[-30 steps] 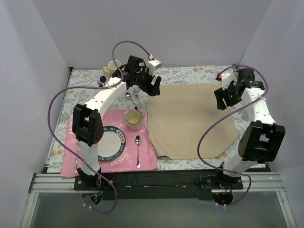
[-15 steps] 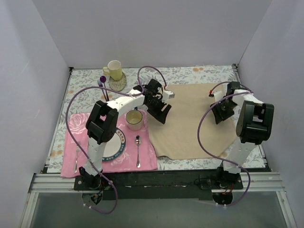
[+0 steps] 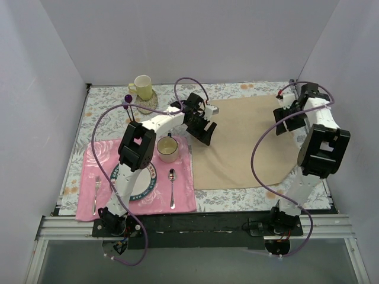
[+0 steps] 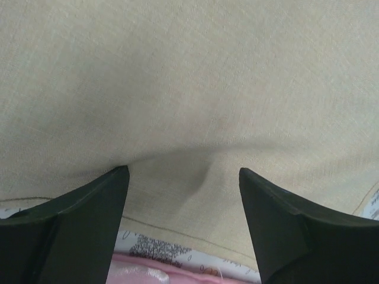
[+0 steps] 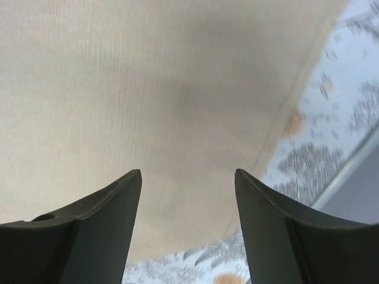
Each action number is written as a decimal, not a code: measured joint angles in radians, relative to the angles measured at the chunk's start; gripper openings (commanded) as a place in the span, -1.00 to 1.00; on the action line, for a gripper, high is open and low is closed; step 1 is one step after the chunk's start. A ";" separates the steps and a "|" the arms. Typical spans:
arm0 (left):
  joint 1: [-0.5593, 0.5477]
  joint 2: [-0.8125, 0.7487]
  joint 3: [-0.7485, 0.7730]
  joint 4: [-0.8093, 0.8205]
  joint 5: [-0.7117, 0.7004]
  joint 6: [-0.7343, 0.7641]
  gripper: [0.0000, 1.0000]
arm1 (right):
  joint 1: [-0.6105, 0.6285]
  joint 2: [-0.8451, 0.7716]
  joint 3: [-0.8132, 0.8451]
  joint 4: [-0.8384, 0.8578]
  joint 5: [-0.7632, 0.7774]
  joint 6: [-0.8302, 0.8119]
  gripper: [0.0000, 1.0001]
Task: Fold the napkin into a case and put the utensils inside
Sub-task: Smooth out the napkin at the center of the board.
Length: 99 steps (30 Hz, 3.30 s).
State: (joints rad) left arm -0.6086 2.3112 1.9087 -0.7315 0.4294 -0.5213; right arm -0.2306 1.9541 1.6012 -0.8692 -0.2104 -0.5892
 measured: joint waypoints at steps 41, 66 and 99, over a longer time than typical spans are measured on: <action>0.018 -0.238 -0.126 -0.032 0.041 0.096 0.66 | 0.075 -0.237 -0.406 0.123 0.061 0.402 -0.31; 0.019 -0.251 -0.132 -0.076 0.023 0.083 0.65 | 0.053 -0.150 -0.272 0.029 -0.083 0.196 0.22; 0.020 -0.310 -0.237 -0.058 0.026 0.103 0.52 | -0.173 -0.254 -0.267 -0.231 0.114 -0.124 0.77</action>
State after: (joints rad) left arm -0.5888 2.0010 1.6718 -0.7898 0.4557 -0.4183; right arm -0.4034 1.6997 1.3346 -1.1004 -0.0963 -0.7132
